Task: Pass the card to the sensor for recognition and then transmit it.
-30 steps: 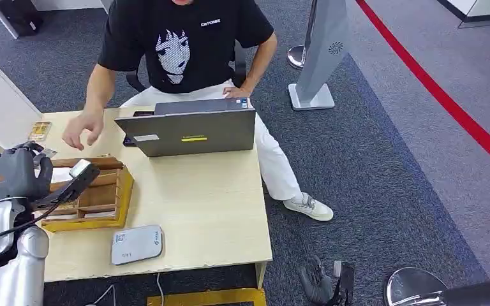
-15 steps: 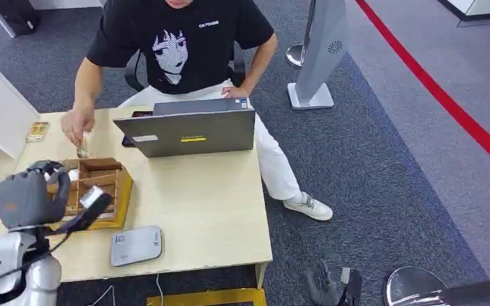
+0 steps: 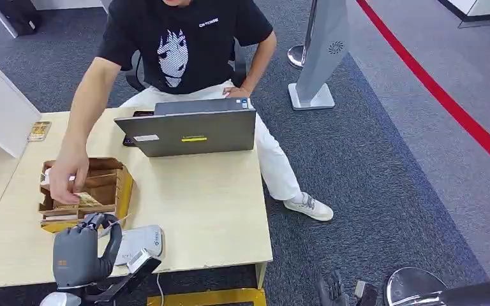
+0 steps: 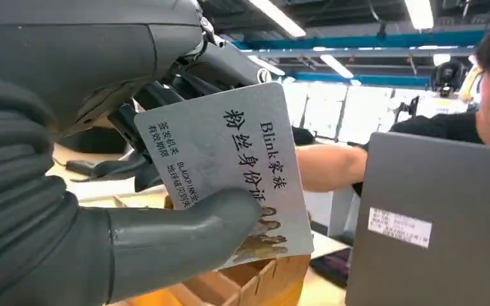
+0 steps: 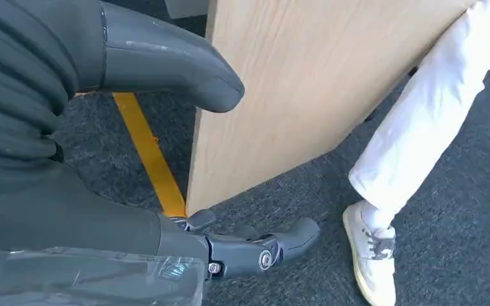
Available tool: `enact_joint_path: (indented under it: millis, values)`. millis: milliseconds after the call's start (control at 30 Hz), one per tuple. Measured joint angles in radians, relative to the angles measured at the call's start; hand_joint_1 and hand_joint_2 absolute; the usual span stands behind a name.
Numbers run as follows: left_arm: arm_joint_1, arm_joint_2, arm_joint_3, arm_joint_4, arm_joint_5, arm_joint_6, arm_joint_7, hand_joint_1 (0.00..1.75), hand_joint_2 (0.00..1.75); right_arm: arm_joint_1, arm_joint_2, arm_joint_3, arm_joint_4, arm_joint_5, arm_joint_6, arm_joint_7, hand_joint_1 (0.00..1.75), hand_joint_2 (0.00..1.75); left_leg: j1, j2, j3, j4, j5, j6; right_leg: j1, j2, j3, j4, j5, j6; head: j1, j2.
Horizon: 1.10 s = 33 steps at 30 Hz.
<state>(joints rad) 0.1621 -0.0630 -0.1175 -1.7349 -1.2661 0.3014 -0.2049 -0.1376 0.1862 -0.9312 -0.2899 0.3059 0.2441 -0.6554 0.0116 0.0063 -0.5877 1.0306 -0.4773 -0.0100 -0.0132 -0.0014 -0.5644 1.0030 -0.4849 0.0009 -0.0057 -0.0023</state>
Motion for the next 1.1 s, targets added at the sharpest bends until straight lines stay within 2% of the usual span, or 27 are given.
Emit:
enact_joint_path:
  millis: [300,667,867,1100]
  values:
    - [-0.004,-0.011,0.056,0.083,0.004,-0.025,-0.006,1.75,1.75,0.000,0.000,-0.009,-0.001,0.019,0.004,0.003,0.00,1.75,0.000,0.000,0.000,0.000,0.001,0.000,0.000,0.000,0.000,0.000,0.000,0.000,0.000,0.000]
    - [-0.020,-0.018,0.087,0.155,0.000,-0.034,-0.001,1.75,1.75,0.000,0.000,-0.013,-0.001,0.026,0.005,0.003,0.00,1.75,0.000,0.000,0.000,0.000,0.001,0.000,0.000,0.000,0.000,0.000,0.000,0.000,0.000,0.000]
    - [-0.061,-0.022,0.158,0.298,-0.032,-0.018,-0.006,1.75,1.75,-0.003,0.000,-0.013,-0.001,0.041,0.006,0.013,0.00,1.75,0.000,0.000,0.000,0.000,0.001,-0.001,0.000,0.000,0.000,0.000,0.000,0.000,0.000,0.000]
    - [-0.084,-0.031,0.203,0.365,-0.042,0.001,-0.018,1.75,1.75,-0.005,0.000,-0.012,-0.001,0.046,0.006,0.014,0.00,1.75,0.000,-0.001,0.000,0.000,0.001,0.000,0.000,-0.001,0.000,0.000,0.000,0.000,0.000,0.000]
